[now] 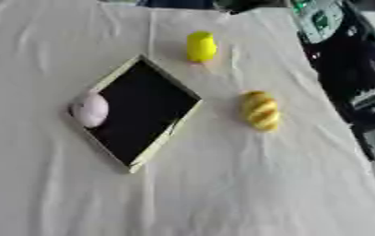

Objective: Pick up objects on the table and place them in the box.

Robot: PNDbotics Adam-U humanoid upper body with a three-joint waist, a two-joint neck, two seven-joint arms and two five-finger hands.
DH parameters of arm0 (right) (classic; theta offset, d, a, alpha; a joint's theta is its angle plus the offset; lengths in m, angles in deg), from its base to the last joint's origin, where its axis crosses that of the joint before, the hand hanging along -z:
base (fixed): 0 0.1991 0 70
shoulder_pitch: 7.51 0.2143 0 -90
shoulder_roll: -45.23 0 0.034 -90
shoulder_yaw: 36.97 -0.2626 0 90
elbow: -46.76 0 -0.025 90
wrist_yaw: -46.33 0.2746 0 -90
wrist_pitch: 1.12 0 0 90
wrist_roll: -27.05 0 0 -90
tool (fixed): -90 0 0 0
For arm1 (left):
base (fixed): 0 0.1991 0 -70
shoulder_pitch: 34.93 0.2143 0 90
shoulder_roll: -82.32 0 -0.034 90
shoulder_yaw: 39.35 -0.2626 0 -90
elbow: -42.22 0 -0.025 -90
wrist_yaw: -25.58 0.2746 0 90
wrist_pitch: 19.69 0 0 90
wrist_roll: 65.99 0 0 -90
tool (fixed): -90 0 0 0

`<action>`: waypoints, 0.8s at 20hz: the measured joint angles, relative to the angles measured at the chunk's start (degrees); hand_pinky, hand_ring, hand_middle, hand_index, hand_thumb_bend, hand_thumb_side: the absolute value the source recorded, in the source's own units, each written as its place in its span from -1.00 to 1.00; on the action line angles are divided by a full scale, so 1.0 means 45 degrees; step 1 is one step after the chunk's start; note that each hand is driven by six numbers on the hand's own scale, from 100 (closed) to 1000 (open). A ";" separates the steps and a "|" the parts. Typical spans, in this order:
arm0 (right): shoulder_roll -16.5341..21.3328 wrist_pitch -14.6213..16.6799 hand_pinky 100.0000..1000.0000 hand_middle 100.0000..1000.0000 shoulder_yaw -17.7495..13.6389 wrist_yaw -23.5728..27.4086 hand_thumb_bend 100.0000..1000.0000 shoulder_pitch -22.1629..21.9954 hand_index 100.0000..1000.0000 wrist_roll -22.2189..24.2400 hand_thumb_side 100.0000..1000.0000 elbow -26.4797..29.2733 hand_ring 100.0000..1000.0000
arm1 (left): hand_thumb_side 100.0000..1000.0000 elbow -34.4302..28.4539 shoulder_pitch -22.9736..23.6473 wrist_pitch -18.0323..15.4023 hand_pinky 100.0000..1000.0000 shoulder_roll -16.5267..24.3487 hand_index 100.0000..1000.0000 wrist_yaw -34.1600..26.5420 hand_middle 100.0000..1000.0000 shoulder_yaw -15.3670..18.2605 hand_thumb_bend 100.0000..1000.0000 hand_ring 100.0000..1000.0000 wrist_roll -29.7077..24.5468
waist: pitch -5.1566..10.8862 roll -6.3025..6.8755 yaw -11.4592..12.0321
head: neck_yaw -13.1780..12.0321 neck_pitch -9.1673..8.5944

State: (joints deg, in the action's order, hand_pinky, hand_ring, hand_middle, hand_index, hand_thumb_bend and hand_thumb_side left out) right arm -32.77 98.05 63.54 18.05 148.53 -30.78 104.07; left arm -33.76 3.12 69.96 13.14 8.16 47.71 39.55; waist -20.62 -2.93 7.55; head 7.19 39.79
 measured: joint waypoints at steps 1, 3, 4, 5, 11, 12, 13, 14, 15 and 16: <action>0.0000 0.0059 0.87 0.82 0.0039 -0.0051 -0.95 -0.0002 0.83 0.0220 -0.44 0.0010 0.91 | 0.12 -0.0001 0.0000 0.0000 0.71 0.0000 0.89 -0.0002 0.58 0.0000 0.16 0.68 0.0006 | -0.0021 0.0000 0.0000 | 0.0000 0.0000; 0.0000 0.0159 0.88 0.82 0.0108 -0.0216 -0.88 -0.0006 0.84 0.0658 -0.54 0.0034 0.92 | 0.12 -0.0004 0.0000 -0.0001 0.71 0.0001 0.89 -0.0005 0.58 0.0000 0.14 0.68 0.0015 | -0.0056 0.0000 0.0003 | 0.0004 0.0000; 0.0001 0.0200 0.89 0.82 0.0121 -0.0316 -0.80 -0.0009 0.85 0.0865 -0.65 0.0045 0.93 | 0.13 -0.0006 0.0000 -0.0001 0.71 0.0001 0.89 -0.0005 0.58 0.0000 0.14 0.68 0.0019 | -0.0057 0.0000 0.0014 | 0.0010 0.0000; 0.0002 0.0239 0.89 0.82 0.0135 -0.0434 -0.76 -0.0009 0.85 0.1066 -0.70 0.0064 0.93 | 0.13 -0.0010 0.0000 -0.0001 0.71 0.0001 0.89 -0.0005 0.58 0.0000 0.14 0.68 0.0024 | -0.0057 0.0001 0.0033 | 0.0019 0.0001; 0.0003 0.0357 0.91 0.82 0.0152 -0.1078 -0.88 -0.0020 0.87 0.1625 -1.00 0.0071 0.94 | 0.12 -0.0043 -0.0001 0.0024 0.71 0.0002 0.89 -0.0033 0.57 0.0001 0.14 0.68 0.0101 | -0.0057 0.0005 0.0064 | 0.0192 0.0001; 0.0003 0.0332 0.92 0.82 0.0150 -0.1177 -0.79 -0.0020 0.87 0.1594 -1.00 0.0071 0.94 | 0.13 -0.0046 -0.0002 0.0025 0.71 0.0002 0.88 -0.0045 0.57 0.0001 0.13 0.68 0.0103 | -0.0056 0.0006 0.0066 | 0.0219 0.0001; 0.0003 0.0302 0.92 0.82 0.0150 -0.1294 -0.77 -0.0020 0.87 0.1558 -1.00 0.0071 0.94 | 0.13 -0.0055 -0.0003 0.0025 0.71 0.0002 0.88 -0.0047 0.57 0.0001 0.13 0.68 0.0103 | -0.0056 0.0009 0.0069 | 0.0230 0.0001; 0.0002 0.0277 0.92 0.83 0.0150 -0.1403 -0.73 -0.0020 0.88 0.1530 -1.00 0.0071 0.95 | 0.12 -0.0075 -0.0004 0.0026 0.70 0.0002 0.88 -0.0047 0.57 0.0001 0.14 0.68 0.0103 | -0.0056 0.0011 0.0075 | 0.0235 0.0001; 0.0002 0.0260 0.93 0.83 0.0151 -0.1497 -0.69 -0.0020 0.89 0.1517 -1.00 0.0071 0.96 | 0.12 -0.0083 -0.0006 0.0025 0.70 0.0002 0.88 -0.0047 0.57 0.0001 0.14 0.68 0.0105 | -0.0056 0.0014 0.0082 | 0.0240 0.0001; 0.0001 0.0252 0.93 0.84 0.0155 -0.1588 -0.67 -0.0020 0.89 0.1526 -1.00 0.0071 0.96 | 0.12 -0.0086 -0.0008 0.0024 0.70 0.0002 0.88 -0.0047 0.57 0.0001 0.14 0.68 0.0109 | -0.0056 0.0015 0.0092 | 0.0250 0.0002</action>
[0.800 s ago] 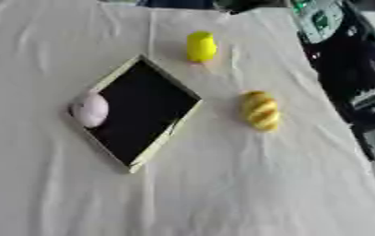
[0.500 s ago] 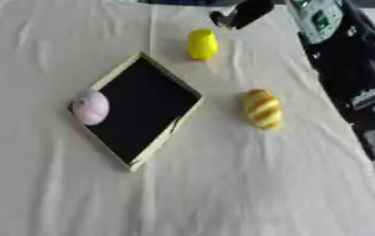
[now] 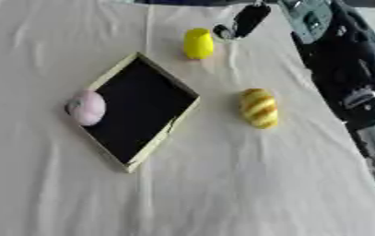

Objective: Pick up objects on the table and place them in the box.

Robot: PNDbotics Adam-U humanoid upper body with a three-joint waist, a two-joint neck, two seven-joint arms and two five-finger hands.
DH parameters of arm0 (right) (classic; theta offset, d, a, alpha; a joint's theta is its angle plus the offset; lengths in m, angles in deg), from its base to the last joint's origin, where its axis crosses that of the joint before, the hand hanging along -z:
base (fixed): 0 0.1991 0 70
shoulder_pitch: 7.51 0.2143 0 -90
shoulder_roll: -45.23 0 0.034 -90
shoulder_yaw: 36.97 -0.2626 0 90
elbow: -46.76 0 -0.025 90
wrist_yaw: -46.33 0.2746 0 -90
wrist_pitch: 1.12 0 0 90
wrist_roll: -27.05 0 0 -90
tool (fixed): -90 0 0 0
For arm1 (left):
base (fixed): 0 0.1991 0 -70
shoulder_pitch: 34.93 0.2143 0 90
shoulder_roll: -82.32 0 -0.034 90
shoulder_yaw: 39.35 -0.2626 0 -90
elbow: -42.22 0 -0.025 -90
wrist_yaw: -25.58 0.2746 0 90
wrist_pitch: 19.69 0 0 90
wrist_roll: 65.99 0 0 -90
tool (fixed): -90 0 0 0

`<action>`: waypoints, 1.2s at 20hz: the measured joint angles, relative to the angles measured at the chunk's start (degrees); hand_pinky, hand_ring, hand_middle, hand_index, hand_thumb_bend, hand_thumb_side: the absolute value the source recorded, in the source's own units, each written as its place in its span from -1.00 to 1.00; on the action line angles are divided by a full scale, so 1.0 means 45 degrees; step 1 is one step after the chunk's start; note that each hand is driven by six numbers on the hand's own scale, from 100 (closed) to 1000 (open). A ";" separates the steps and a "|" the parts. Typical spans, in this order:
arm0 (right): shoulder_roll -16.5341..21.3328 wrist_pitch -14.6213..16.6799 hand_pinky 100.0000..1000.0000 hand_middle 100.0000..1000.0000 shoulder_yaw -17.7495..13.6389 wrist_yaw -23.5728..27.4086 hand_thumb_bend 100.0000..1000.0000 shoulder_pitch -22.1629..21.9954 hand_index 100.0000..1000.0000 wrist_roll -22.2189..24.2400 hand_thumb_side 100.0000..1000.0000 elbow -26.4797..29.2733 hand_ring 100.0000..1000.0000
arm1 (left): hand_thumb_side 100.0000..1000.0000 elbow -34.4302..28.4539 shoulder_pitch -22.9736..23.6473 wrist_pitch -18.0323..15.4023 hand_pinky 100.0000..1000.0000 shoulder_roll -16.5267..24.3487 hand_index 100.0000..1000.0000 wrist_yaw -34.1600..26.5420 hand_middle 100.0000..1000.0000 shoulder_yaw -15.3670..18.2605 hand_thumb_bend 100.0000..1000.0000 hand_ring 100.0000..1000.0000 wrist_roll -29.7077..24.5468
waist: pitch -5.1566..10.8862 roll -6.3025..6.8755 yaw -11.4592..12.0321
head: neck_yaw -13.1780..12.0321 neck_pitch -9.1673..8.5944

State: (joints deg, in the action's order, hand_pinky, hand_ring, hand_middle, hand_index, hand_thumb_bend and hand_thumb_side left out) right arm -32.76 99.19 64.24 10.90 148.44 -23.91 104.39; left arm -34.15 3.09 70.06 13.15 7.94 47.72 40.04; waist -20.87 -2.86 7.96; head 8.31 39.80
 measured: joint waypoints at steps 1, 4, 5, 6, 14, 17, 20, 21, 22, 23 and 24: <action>-0.0001 -0.0007 0.93 0.84 0.0006 -0.0094 -0.66 0.0000 0.90 0.0023 -1.00 -0.0001 0.96 | 0.12 -0.0002 -0.0004 0.0000 0.70 0.0000 0.88 0.0000 0.57 0.0000 0.14 0.68 0.0005 | 0.0000 0.0000 0.0016 | 0.0017 0.0002; -0.0036 0.0005 0.93 0.85 0.0033 -0.0322 -0.62 0.0001 0.92 0.0177 -1.00 -0.0003 0.96 | 0.12 -0.0031 -0.0013 0.0005 0.70 0.0000 0.88 0.0000 0.57 0.0000 0.14 0.68 0.0040 | 0.0000 -0.0004 0.0060 | 0.0083 0.0032; -0.0064 0.0010 0.93 0.85 0.0033 -0.0392 -0.62 0.0001 0.92 0.0234 -1.00 -0.0006 0.96 | 0.12 -0.0054 -0.0018 0.0006 0.70 0.0000 0.88 -0.0002 0.57 0.0000 0.14 0.68 0.0049 | 0.0000 -0.0009 0.0066 | 0.0101 0.0055; -0.0103 0.0025 0.93 0.85 0.0033 -0.0437 -0.61 0.0002 0.92 0.0272 -1.00 -0.0010 0.96 | 0.12 -0.0074 -0.0026 0.0009 0.70 0.0000 0.88 -0.0004 0.57 0.0000 0.14 0.68 0.0057 | 0.0000 -0.0012 0.0078 | 0.0117 0.0083; -0.0242 0.0137 0.93 0.87 0.0086 -0.0900 -0.53 0.0007 0.94 0.0569 -1.00 -0.0206 0.96 | 0.12 -0.0088 -0.0127 0.0019 0.70 0.0000 0.88 -0.0013 0.57 0.0000 0.14 0.68 0.0071 | -0.0025 -0.0024 0.0231 | 0.0316 0.0104; -0.0324 0.0153 0.93 0.86 0.0095 -0.1144 -0.59 0.0007 0.93 0.0516 -1.00 -0.0336 0.96 | 0.12 -0.0145 -0.0182 0.0019 0.70 0.0000 0.88 -0.0013 0.57 -0.0001 0.13 0.68 0.0070 | -0.0138 -0.0028 0.0299 | 0.0377 0.0099; -0.0435 0.0157 0.93 0.86 0.0091 -0.1304 -0.62 0.0007 0.93 0.0388 -1.00 -0.0484 0.96 | 0.13 -0.0155 -0.0224 0.0018 0.70 0.0000 0.88 -0.0018 0.58 -0.0001 0.12 0.68 0.0069 | -0.0239 -0.0029 0.0364 | 0.0429 0.0063; -0.0461 0.0163 0.93 0.86 0.0090 -0.1330 -0.63 0.0007 0.93 0.0369 -1.00 -0.0520 0.96 | 0.13 -0.0155 -0.0226 0.0017 0.70 0.0000 0.88 -0.0020 0.58 -0.0001 0.12 0.66 0.0068 | -0.0279 -0.0030 0.0375 | 0.0438 0.0030; -0.0463 0.0152 0.93 0.86 0.0084 -0.1362 -0.64 0.0007 0.93 0.0336 -1.00 -0.0571 0.95 | 0.13 -0.0157 -0.0230 0.0016 0.70 0.0000 0.88 -0.0022 0.58 -0.0001 0.12 0.66 0.0067 | -0.0324 -0.0031 0.0395 | 0.0459 -0.0016; -0.0465 0.0135 0.93 0.86 0.0067 -0.1402 -0.65 0.0007 0.93 0.0287 -1.00 -0.0616 0.95 | 0.13 -0.0159 -0.0234 0.0016 0.70 0.0000 0.88 -0.0027 0.58 -0.0001 0.12 0.66 0.0066 | -0.0363 -0.0031 0.0415 | 0.0484 -0.0025; -0.0469 0.0107 0.93 0.86 0.0034 -0.1424 -0.65 0.0007 0.93 0.0221 -1.00 -0.0653 0.95 | 0.13 -0.0162 -0.0237 0.0015 0.70 0.0000 0.88 -0.0035 0.58 -0.0001 0.12 0.66 0.0065 | -0.0401 -0.0032 0.0434 | 0.0513 -0.0030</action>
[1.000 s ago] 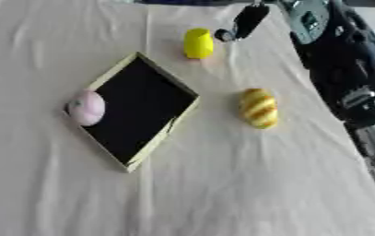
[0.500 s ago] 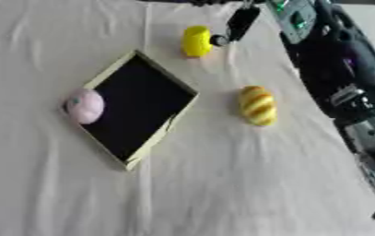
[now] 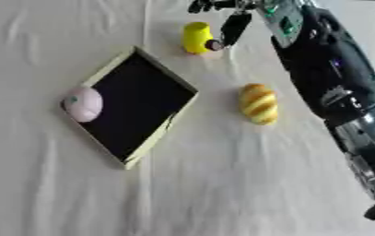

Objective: Pick up objects on the table and place them in the box.

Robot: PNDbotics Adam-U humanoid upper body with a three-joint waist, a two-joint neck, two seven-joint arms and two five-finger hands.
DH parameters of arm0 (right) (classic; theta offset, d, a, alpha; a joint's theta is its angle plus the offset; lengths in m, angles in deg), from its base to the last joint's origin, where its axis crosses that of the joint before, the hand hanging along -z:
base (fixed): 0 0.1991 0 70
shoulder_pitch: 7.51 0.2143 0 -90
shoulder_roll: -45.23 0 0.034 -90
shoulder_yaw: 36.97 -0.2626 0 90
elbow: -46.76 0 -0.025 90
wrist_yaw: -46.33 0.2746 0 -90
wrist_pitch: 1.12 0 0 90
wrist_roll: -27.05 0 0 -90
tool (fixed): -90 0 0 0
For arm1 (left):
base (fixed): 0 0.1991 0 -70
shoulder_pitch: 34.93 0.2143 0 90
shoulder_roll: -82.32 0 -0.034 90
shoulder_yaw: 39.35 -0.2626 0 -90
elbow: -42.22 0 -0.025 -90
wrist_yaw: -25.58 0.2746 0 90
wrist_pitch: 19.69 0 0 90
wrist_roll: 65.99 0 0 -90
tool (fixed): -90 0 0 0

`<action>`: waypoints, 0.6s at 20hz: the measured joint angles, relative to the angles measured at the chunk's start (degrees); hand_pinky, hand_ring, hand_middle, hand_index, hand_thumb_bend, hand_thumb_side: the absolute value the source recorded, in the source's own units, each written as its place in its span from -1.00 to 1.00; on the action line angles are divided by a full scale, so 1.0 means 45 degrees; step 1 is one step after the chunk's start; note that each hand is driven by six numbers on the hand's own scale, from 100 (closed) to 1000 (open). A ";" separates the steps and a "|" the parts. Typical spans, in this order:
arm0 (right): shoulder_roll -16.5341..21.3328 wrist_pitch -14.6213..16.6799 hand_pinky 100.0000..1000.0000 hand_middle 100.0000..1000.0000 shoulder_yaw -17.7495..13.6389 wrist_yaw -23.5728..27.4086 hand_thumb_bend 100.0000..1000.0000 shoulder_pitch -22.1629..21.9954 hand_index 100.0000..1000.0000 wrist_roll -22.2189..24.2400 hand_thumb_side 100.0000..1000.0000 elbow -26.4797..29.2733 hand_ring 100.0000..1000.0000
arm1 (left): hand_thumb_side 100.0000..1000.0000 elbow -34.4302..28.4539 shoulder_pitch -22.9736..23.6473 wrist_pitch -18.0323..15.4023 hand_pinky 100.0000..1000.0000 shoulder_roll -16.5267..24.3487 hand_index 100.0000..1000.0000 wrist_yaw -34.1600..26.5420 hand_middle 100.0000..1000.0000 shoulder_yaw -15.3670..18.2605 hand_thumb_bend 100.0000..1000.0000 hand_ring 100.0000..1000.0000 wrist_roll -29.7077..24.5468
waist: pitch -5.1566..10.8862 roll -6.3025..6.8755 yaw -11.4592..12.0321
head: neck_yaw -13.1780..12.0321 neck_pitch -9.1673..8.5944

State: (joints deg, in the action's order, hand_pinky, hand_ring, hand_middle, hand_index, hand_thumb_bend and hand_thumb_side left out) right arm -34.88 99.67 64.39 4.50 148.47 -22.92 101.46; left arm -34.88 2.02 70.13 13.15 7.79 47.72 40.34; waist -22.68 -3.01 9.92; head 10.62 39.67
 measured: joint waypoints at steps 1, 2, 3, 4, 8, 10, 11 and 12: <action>-0.0012 -0.0035 0.92 0.86 -0.0015 -0.0026 -0.67 0.0000 0.92 -0.0075 -1.00 -0.0046 0.94 | 0.13 -0.0006 -0.0003 -0.0002 0.70 0.0000 0.88 -0.0007 0.57 0.0000 0.11 0.66 -0.0002 | -0.0044 -0.0002 0.0009 | 0.0028 -0.0009; -0.0035 -0.0068 0.92 0.85 -0.0040 -0.0051 -0.68 0.0000 0.92 -0.0163 -1.00 -0.0086 0.94 | 0.13 -0.0021 -0.0005 -0.0005 0.70 0.0000 0.88 -0.0011 0.56 0.0000 0.11 0.66 -0.0006 | -0.0086 -0.0005 0.0019 | 0.0041 -0.0050; -0.0067 -0.0098 0.92 0.85 -0.0074 -0.0092 -0.73 0.0000 0.92 -0.0257 -1.00 -0.0126 0.94 | 0.13 -0.0039 -0.0011 -0.0013 0.70 0.0000 0.88 -0.0012 0.56 0.0000 0.11 0.67 -0.0015 | -0.0130 -0.0007 0.0035 | 0.0061 -0.0097; -0.0093 -0.0119 0.92 0.85 -0.0088 -0.0105 -0.73 0.0000 0.92 -0.0347 -1.00 -0.0151 0.94 | 0.13 -0.0063 -0.0021 -0.0018 0.70 -0.0001 0.88 -0.0013 0.56 0.0000 0.11 0.66 -0.0021 | -0.0157 -0.0014 0.0058 | 0.0087 -0.0109; -0.0156 -0.0192 0.90 0.81 -0.0091 -0.0145 -0.78 0.0002 0.90 -0.0663 -1.00 -0.0218 0.92 | 0.14 -0.0071 -0.0062 -0.0031 0.70 -0.0005 0.89 -0.0018 0.56 -0.0002 0.10 0.67 -0.0053 | -0.0272 -0.0033 0.0091 | 0.0151 -0.0200; -0.0197 -0.0225 0.87 0.72 -0.0093 -0.0196 -0.90 0.0002 0.84 -0.0795 -1.00 -0.0237 0.87 | 0.14 -0.0073 -0.0062 -0.0028 0.70 -0.0006 0.89 -0.0021 0.56 -0.0002 0.09 0.67 -0.0065 | -0.0297 -0.0033 0.0117 | 0.0173 -0.0212; -0.0204 -0.0251 0.85 0.69 -0.0101 -0.0205 -0.90 0.0002 0.82 -0.0869 -1.00 -0.0259 0.84 | 0.14 -0.0073 -0.0062 -0.0025 0.70 -0.0007 0.89 -0.0028 0.56 -0.0002 0.09 0.67 -0.0069 | -0.0303 -0.0033 0.0136 | 0.0184 -0.0212; -0.0207 -0.0271 0.85 0.68 -0.0119 -0.0209 -0.90 0.0002 0.81 -0.0950 -1.00 -0.0286 0.83 | 0.14 -0.0073 -0.0062 -0.0023 0.70 -0.0007 0.89 -0.0035 0.56 -0.0002 0.09 0.67 -0.0073 | -0.0306 -0.0033 0.0146 | 0.0194 -0.0213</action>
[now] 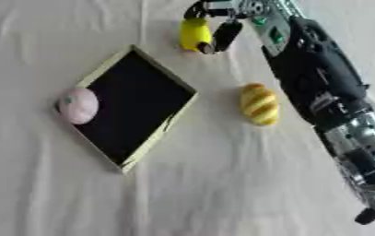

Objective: Pick up objects on the table and place them in the box.

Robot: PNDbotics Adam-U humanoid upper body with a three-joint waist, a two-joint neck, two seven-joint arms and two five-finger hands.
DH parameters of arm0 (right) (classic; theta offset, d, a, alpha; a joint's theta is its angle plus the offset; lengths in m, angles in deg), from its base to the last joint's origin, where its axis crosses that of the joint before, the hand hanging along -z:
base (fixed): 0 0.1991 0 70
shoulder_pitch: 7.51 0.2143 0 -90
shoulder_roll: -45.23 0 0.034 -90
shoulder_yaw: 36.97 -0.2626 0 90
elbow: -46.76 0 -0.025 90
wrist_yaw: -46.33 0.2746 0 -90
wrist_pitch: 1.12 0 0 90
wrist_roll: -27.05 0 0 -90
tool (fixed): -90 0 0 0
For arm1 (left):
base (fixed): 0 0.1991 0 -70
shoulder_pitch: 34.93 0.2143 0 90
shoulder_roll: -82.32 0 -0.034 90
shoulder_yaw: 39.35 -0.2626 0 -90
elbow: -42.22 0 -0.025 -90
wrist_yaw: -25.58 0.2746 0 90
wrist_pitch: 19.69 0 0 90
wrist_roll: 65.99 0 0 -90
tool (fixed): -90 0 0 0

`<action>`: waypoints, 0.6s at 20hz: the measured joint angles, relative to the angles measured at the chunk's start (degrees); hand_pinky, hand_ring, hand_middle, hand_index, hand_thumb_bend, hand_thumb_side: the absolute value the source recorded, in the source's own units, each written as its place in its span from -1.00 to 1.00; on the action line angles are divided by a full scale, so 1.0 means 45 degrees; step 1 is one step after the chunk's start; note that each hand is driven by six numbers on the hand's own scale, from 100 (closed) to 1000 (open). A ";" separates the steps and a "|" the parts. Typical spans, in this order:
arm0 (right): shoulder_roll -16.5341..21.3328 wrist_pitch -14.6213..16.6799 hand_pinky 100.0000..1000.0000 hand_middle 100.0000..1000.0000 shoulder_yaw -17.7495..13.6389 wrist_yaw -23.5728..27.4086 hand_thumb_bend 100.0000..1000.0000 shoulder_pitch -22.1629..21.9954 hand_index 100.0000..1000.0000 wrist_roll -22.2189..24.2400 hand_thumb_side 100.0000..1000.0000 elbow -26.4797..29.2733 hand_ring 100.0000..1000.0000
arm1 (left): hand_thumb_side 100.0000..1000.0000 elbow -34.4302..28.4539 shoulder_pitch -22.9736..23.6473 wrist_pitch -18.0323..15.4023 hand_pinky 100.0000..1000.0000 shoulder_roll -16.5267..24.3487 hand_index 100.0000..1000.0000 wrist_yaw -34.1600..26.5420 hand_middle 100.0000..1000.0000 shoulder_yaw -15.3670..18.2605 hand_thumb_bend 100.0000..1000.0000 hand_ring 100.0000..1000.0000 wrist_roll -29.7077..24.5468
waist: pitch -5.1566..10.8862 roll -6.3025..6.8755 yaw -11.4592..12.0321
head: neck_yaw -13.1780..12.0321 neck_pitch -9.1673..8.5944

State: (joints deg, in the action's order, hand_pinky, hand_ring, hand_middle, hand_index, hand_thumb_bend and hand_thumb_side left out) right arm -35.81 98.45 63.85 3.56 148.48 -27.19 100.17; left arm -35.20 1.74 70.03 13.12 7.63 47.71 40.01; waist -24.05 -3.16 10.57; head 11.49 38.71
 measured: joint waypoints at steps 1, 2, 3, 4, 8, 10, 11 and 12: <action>0.0000 -0.0023 0.82 0.64 -0.0007 -0.0007 -0.87 0.0000 0.79 -0.0078 -1.00 -0.0006 0.78 | 0.14 0.0000 0.0000 0.0000 0.70 0.0000 0.89 -0.0006 0.56 0.0000 0.09 0.67 -0.0004 | -0.0006 0.0000 0.0002 | 0.0008 -0.0002; -0.0001 -0.0048 0.82 0.64 -0.0008 -0.0029 -0.87 0.0000 0.78 -0.0168 -1.00 -0.0007 0.78 | 0.14 -0.0001 0.0000 -0.0001 0.70 -0.0002 0.89 -0.0011 0.56 0.0000 0.09 0.67 -0.0007 | -0.0013 0.0000 0.0007 | 0.0020 -0.0005; -0.0003 -0.0079 0.79 0.58 -0.0008 -0.0084 -0.83 0.0000 0.73 -0.0261 -1.00 -0.0007 0.72 | 0.14 -0.0002 -0.0002 -0.0002 0.70 -0.0004 0.89 -0.0017 0.56 0.0000 0.09 0.67 -0.0009 | -0.0022 0.0000 0.0016 | 0.0038 -0.0009; -0.0007 -0.0108 0.78 0.55 -0.0008 -0.0150 -0.81 0.0000 0.71 -0.0361 -1.00 -0.0008 0.70 | 0.14 -0.0003 -0.0002 -0.0002 0.70 -0.0005 0.89 -0.0026 0.56 0.0000 0.09 0.67 -0.0011 | -0.0032 0.0000 0.0025 | 0.0048 -0.0011; -0.0077 -0.0136 0.73 0.24 -0.0002 -0.0340 -1.00 -0.0001 0.40 -0.0721 -1.00 -0.0068 0.61 | 0.14 -0.0004 -0.0002 0.0001 0.70 -0.0009 0.88 -0.0032 0.56 0.0000 0.08 0.67 -0.0017 | -0.0040 -0.0001 0.0083 | 0.0059 -0.0020; -0.0106 -0.0091 0.71 0.14 0.0031 -0.0299 -1.00 -0.0003 0.30 -0.0834 -1.00 -0.0071 0.57 | 0.14 -0.0004 0.0003 0.0001 0.70 -0.0009 0.88 -0.0032 0.56 0.0000 0.08 0.67 -0.0018 | -0.0040 -0.0001 0.0081 | 0.0059 -0.0015; -0.0106 -0.0087 0.69 0.08 0.0045 -0.0222 -1.00 -0.0003 0.23 -0.0893 -1.00 -0.0058 0.54 | 0.14 -0.0004 0.0009 0.0001 0.70 -0.0009 0.88 -0.0033 0.56 0.0000 0.08 0.67 -0.0018 | -0.0038 -0.0001 0.0072 | 0.0057 -0.0006; -0.0106 -0.0107 0.68 0.05 0.0060 -0.0150 -1.00 -0.0003 0.19 -0.0982 -1.00 0.0007 0.52 | 0.14 -0.0004 0.0028 0.0001 0.70 -0.0009 0.88 -0.0034 0.56 0.0000 0.08 0.67 -0.0018 | -0.0036 -0.0001 0.0050 | 0.0053 0.0004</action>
State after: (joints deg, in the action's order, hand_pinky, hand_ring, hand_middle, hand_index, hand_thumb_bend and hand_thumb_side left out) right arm -36.28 97.97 64.13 2.88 148.47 -31.61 100.20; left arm -35.22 1.87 70.03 13.08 7.48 47.71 39.93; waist -24.22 -3.16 10.80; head 11.73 38.73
